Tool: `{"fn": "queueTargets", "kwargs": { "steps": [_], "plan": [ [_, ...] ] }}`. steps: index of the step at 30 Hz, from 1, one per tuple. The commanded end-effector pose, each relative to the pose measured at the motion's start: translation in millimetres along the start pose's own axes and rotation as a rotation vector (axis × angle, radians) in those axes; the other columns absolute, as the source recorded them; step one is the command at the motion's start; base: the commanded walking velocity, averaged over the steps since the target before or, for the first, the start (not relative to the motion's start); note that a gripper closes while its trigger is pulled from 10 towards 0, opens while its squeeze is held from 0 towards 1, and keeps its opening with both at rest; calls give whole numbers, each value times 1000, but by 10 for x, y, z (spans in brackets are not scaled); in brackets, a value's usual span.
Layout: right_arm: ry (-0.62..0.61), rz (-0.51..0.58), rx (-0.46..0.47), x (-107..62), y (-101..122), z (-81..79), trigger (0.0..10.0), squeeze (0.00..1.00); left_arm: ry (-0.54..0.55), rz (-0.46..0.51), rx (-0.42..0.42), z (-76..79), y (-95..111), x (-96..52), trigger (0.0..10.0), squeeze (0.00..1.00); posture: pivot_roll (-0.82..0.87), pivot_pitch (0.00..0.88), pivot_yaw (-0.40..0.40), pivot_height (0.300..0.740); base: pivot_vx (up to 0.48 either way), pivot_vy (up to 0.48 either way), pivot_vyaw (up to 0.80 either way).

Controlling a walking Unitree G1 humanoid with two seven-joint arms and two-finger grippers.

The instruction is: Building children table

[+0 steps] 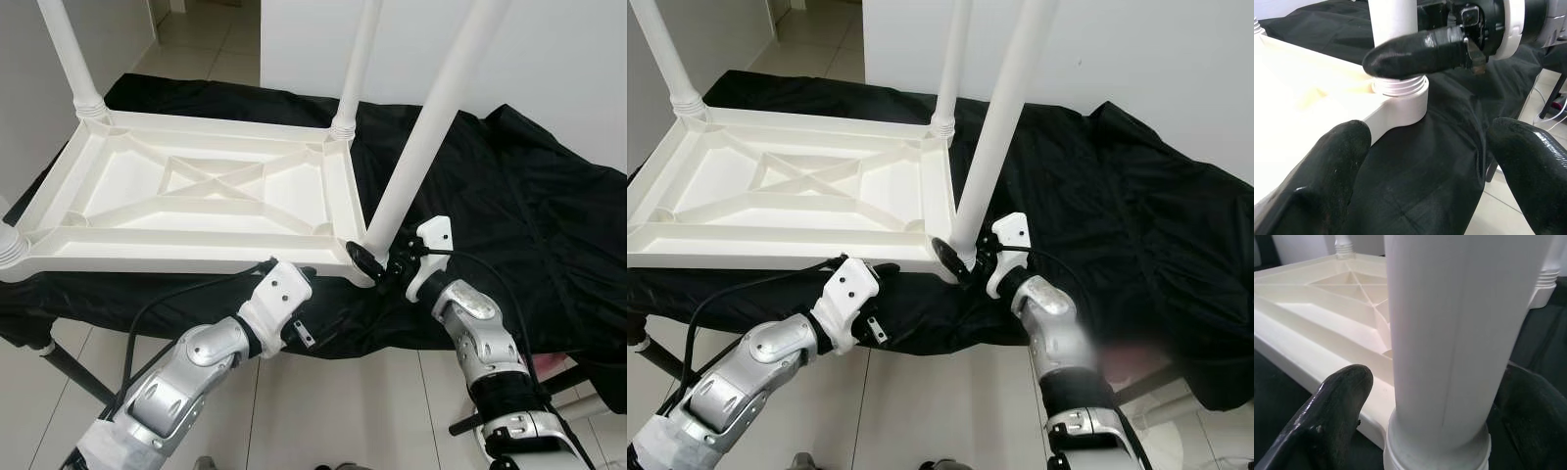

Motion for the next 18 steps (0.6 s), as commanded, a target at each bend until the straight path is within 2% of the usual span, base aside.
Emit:
{"fn": "queueTargets", "kwargs": {
  "steps": [1,18],
  "plan": [
    [20,-7,-14,4,-5,14,10000,0,-111,-10,1,102,-15,8,10000,0,25,85,-80,740,0,0,0],
    [67,0,-19,74,-41,54,10000,0,-116,-4,4,108,-5,25,10000,0,28,76,-79,740,0,0,0]
  ]
}}
Point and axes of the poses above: a point about 5 cm out from each wrist's last joint towards the gripper, its own x axis pointing out of the wrist towards the gripper, its own y axis along the axis of the wrist's last joint, z = x × y, the point moved 2 cm from there along x, pointing out of the wrist towards the gripper, and after that the axes turned 2 degrees about -x, right-handed, at the moved point
